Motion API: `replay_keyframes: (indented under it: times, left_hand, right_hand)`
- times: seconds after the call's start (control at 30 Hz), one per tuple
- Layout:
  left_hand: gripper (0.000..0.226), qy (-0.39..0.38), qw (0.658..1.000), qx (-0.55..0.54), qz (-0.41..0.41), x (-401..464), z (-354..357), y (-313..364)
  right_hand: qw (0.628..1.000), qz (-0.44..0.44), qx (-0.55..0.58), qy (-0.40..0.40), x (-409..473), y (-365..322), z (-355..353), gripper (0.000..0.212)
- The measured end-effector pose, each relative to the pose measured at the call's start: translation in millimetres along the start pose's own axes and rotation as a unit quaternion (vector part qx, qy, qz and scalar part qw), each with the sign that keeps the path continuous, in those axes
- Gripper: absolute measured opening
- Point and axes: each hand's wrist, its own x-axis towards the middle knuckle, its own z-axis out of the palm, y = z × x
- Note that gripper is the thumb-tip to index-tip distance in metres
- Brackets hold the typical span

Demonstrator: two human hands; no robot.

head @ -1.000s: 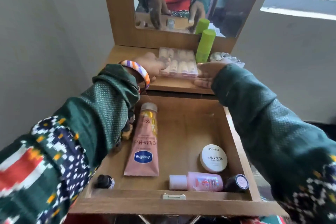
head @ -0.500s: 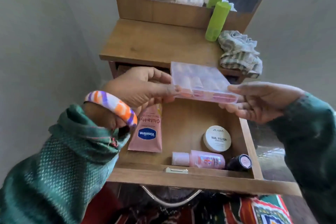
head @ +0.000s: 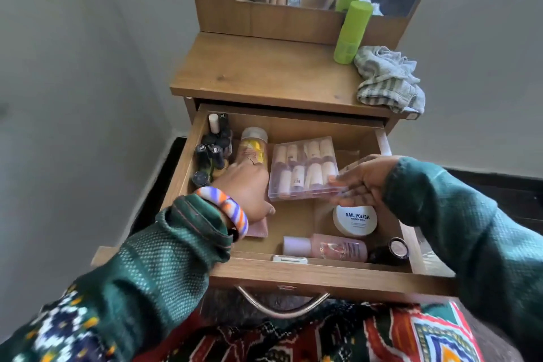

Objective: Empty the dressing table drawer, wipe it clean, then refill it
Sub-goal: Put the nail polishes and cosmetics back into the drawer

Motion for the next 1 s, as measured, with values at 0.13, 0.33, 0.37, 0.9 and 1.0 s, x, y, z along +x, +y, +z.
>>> replay_keyframes:
  times: [0.13,0.33,0.37,0.9,1.0]
  left_hand:
    - [0.050,-0.026,0.997,0.067,0.012,2.2,2.4,7.0]
    - [0.040,-0.035,0.995,0.090,0.024,4.6,3.3,8.4]
    - [0.040,-0.036,0.995,0.090,0.026,4.6,3.1,8.7]
    - [0.041,-0.061,0.994,0.088,0.013,4.9,0.5,9.6]
    - [0.038,-0.061,0.995,0.085,0.005,5.0,-3.8,11.4]
  right_hand:
    - [1.000,0.003,-0.030,0.010,7.8,-3.9,3.1,0.007]
    - [0.998,0.016,-0.051,0.043,13.3,-4.4,5.5,0.004]
    - [0.997,0.020,-0.057,0.047,14.2,-4.2,4.7,0.005]
    - [0.992,-0.003,-0.121,0.041,9.0,-5.0,-1.1,0.006]
    - [0.986,-0.016,-0.157,0.053,5.2,-10.3,0.1,0.006]
